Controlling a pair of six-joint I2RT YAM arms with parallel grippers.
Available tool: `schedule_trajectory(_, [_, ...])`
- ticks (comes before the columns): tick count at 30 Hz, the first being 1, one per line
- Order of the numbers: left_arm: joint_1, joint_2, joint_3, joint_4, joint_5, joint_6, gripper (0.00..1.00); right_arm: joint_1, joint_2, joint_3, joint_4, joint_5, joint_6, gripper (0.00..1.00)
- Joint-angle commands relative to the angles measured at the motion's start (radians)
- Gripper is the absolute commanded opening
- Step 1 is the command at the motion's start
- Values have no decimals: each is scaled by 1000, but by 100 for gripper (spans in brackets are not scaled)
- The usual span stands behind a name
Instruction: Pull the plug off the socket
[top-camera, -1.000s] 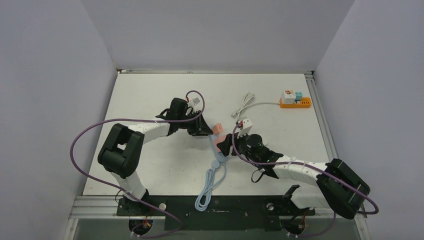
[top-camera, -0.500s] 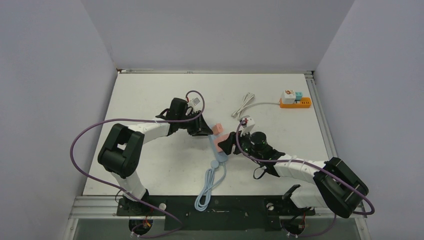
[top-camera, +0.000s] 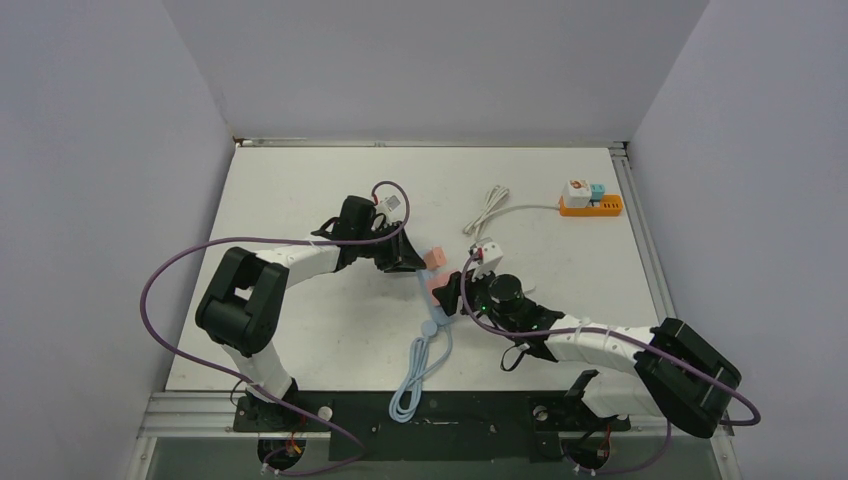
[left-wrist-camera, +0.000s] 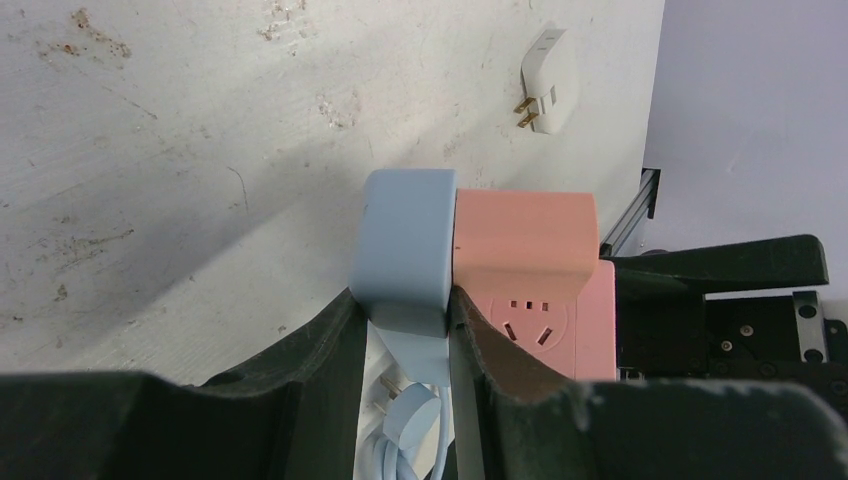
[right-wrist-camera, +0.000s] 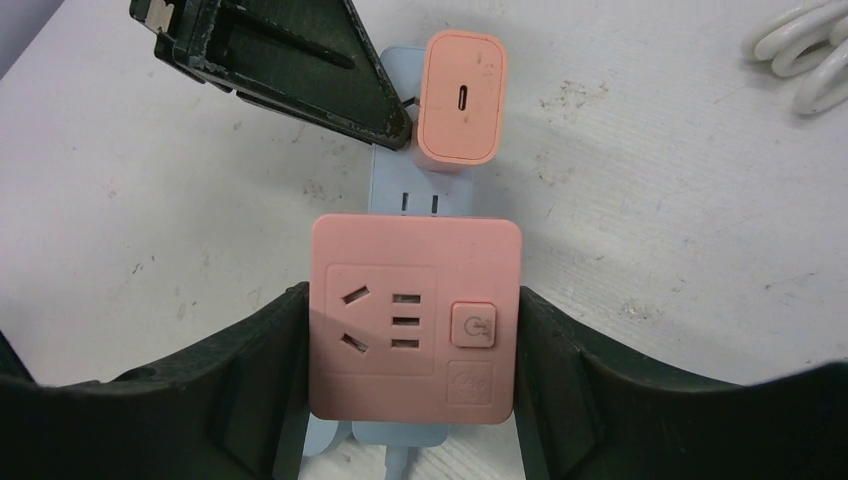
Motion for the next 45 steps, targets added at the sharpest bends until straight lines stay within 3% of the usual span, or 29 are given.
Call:
schedule_trajectory(1, [-5,20,21,-31,-21,57,0,75,-36,62,32,193,-81,5])
schedule_trajectory(15, [-5,20,22,-33,-21,57,0,120,-64,52,32,290,-95,5])
schedule_trajectory(29, [-4,19,24,-36,-23,60,0,-38,-76,4,131,-10,-1,5])
schedule_trajectory(34, [-4,17,24,-38,-26,61,0,-59,-130,-13,123,-26,-17,5])
schedule_trajectory(40, [3,13,25,-41,-27,63,0,-61,-244,-8,27,17,-63,5])
schedule_trajectory(45, [10,-13,27,-45,-29,68,0,-78,-370,3,-173,183,-52,5])
